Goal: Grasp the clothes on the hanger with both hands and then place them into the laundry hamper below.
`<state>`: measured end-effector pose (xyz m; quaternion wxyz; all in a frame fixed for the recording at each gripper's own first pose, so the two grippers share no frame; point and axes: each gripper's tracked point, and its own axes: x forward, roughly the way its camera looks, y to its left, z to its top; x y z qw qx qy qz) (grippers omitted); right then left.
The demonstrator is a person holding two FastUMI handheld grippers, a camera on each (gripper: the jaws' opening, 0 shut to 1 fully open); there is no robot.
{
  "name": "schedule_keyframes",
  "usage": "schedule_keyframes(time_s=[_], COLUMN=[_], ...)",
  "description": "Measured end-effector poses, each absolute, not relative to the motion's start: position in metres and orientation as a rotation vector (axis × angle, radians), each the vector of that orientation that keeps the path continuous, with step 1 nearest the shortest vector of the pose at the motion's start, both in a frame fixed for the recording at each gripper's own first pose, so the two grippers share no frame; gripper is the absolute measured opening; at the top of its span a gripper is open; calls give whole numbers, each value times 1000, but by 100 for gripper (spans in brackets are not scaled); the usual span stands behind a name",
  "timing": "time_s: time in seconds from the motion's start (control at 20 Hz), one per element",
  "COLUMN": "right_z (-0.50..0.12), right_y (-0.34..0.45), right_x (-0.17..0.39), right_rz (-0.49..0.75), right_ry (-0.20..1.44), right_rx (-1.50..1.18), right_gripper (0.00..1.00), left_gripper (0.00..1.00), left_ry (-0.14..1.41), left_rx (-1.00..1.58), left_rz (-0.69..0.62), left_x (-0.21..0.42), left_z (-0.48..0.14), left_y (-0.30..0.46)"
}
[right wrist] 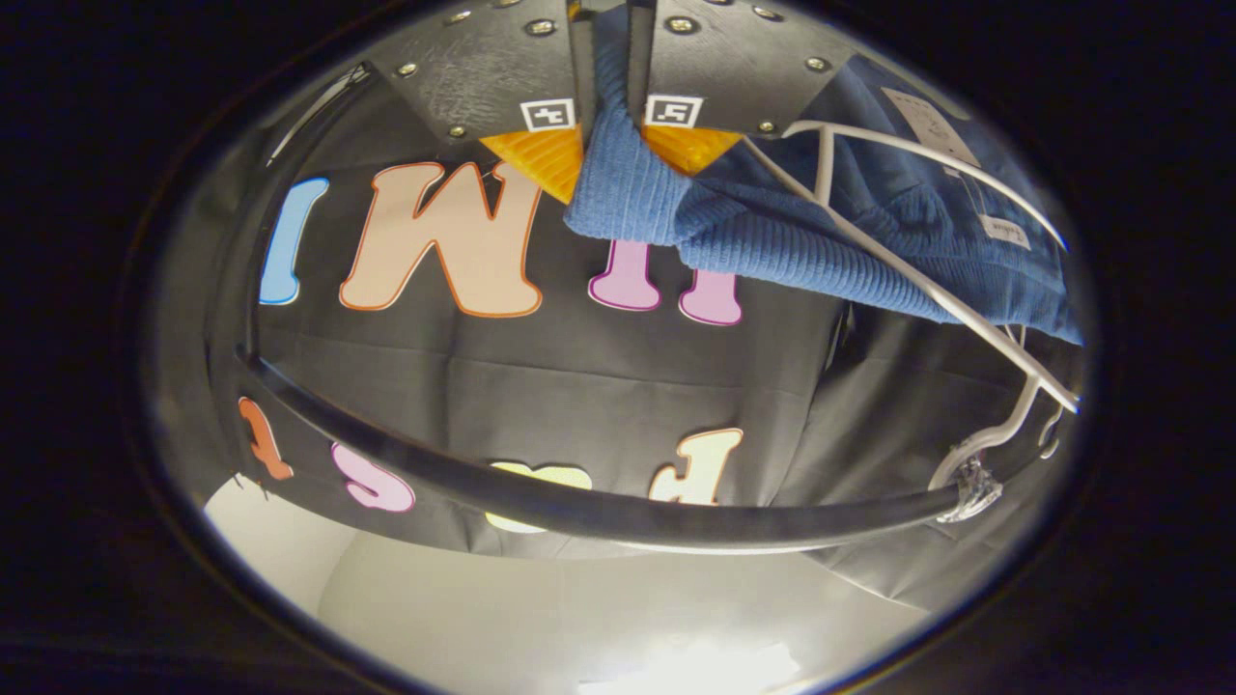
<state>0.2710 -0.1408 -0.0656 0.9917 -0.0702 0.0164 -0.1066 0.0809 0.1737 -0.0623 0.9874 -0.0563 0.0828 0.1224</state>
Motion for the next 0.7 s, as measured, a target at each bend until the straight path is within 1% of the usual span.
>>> schedule_keyframes(time_s=[0.7], right_z=[-107], right_y=[-155], right_x=[274], right_rz=[-264], right_ry=[92], right_rx=[-168], right_gripper=[12], left_gripper=[4], left_ry=[248], left_rx=[-157], left_rz=[202], left_x=[84], left_z=[-115], left_y=[151])
